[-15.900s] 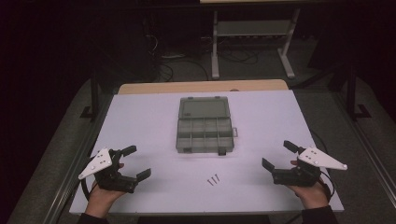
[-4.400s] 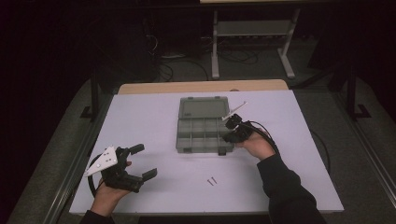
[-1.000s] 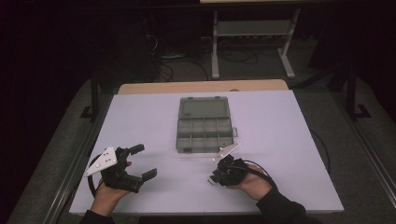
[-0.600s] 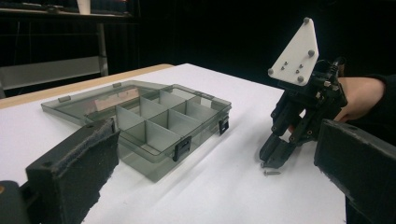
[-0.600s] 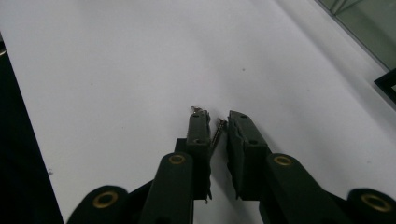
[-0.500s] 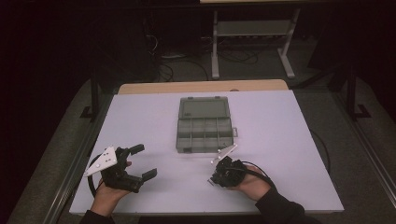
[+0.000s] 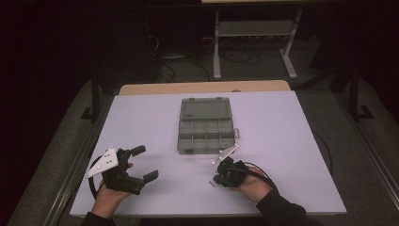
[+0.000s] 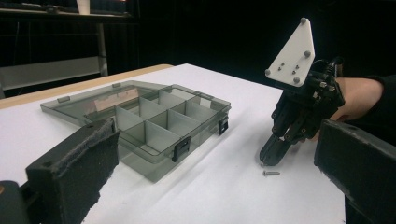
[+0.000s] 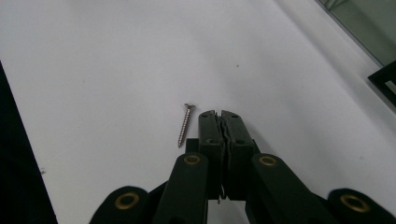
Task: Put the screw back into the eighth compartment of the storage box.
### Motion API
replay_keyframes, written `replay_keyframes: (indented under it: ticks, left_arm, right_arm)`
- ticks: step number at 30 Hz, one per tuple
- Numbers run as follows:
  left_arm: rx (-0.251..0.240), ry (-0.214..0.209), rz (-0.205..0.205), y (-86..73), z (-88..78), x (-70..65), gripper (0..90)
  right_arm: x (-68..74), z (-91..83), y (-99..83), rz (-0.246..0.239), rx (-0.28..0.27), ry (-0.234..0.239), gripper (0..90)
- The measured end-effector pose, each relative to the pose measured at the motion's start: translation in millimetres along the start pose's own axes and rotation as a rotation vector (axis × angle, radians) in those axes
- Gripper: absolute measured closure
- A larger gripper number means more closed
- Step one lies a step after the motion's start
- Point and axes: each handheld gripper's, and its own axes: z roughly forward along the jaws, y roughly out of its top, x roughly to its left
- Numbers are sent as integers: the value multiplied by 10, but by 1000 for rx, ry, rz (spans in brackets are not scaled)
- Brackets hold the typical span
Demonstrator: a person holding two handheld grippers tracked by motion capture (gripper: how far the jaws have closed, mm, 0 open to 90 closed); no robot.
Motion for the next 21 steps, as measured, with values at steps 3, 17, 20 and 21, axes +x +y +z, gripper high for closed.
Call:
replay_keyframes:
  ticks: [3,17,20,21]
  left_arm:
    - [3,1,1,0,-5,2,0]
    - [8,-1,10,-1,-8,9,0]
    - [8,-2,10,0,-8,9,0]
    - [8,-2,10,-1,-8,8,0]
  right_arm:
    - [2,-17,2,11,7,7,876]
    - [-51,-305,27,4,-41,18,876]
    - [-67,-381,26,15,-58,23,876]
    - [-82,-403,25,11,-61,16,876]
